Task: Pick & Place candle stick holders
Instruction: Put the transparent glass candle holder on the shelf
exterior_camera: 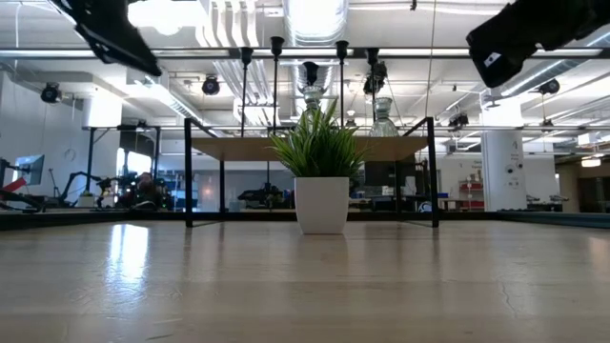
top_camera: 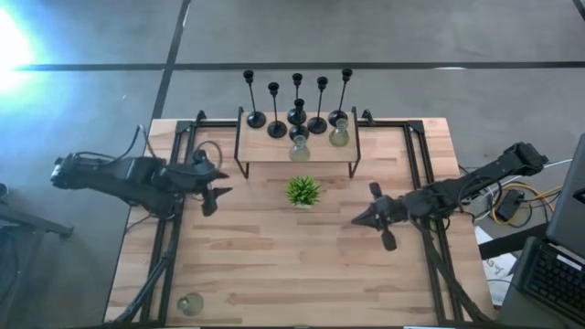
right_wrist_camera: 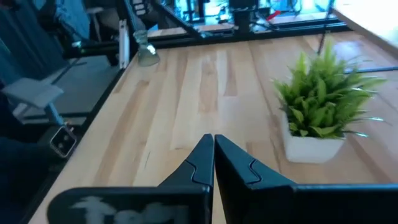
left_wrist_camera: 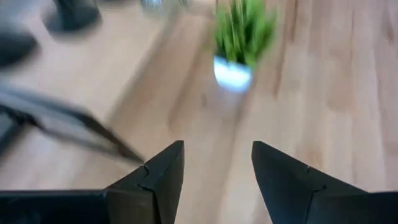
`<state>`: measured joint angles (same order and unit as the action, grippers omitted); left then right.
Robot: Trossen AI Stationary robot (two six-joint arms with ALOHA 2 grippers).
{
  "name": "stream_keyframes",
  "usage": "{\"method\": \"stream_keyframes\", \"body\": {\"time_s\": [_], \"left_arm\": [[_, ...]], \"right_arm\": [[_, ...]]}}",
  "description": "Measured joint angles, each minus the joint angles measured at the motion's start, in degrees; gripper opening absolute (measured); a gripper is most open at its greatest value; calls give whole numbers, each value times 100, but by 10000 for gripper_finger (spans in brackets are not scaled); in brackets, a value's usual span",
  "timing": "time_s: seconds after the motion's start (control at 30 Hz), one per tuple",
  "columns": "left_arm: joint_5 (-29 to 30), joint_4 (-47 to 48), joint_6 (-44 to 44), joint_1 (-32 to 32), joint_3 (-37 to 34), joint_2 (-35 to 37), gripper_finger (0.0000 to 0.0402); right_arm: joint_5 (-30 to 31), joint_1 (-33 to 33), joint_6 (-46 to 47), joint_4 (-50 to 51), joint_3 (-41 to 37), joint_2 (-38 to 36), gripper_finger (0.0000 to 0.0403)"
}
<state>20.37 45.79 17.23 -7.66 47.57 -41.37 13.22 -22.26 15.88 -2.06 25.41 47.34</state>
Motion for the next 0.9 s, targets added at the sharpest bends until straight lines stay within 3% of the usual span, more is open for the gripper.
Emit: {"method": "stream_keyframes", "body": {"time_s": [0.17, 0.3, 0.4, 0.6, 0.9], "left_arm": [[-855, 1175, 704, 0, 413, -571, 193], [-1895, 1363, 1124, -91, 441, -990, 193], [-2329, 1452, 1453, -384, 334, -1270, 193], [-2537, 2019, 2345, -1408, 278, -1654, 193], [-2415, 1016, 3169, -3367, 278, -1860, 193]], "right_arm": [[71, 0, 29, -5, -98, -123, 8], [178, 2, 26, -7, -84, -61, 8], [201, 2, 24, -27, -65, -29, 8], [202, 4, 22, -40, -67, -23, 8], [780, 34, -358, -29, -19, -44, 8]]}}
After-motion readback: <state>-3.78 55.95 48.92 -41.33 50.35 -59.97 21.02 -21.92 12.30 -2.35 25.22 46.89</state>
